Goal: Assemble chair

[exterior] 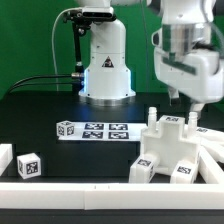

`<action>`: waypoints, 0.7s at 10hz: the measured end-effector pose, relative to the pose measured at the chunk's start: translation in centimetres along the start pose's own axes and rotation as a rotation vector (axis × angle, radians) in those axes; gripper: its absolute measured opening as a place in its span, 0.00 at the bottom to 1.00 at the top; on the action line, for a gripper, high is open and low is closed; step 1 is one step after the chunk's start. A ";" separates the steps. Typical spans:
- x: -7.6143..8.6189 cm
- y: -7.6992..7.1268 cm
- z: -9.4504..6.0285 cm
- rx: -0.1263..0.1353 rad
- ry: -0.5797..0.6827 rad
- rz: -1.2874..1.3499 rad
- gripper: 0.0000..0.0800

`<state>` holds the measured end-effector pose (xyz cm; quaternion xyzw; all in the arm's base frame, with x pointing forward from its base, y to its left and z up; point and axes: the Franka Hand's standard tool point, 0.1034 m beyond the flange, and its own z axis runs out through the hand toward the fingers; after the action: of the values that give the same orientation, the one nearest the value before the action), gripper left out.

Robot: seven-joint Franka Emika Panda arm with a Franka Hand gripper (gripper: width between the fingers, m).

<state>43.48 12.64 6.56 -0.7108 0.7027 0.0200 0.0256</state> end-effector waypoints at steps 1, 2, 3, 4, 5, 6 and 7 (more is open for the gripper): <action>-0.6 0.7 0.9 -0.015 -0.004 0.082 0.81; -1.3 0.8 1.1 -0.023 -0.014 0.146 0.81; -1.4 0.8 1.1 -0.024 -0.026 0.200 0.81; -1.6 0.9 1.2 -0.026 -0.033 0.240 0.81; -1.8 1.2 1.4 -0.031 -0.042 0.350 0.81; -2.2 1.8 1.9 -0.041 -0.046 0.456 0.81; -3.2 2.3 2.3 -0.039 -0.045 0.439 0.81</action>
Offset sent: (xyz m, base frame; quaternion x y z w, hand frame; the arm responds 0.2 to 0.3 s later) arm 0.0000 0.0000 0.0000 0.0000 0.0000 0.1296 0.9916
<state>41.17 15.92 4.47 -0.5403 0.8394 0.0547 0.0226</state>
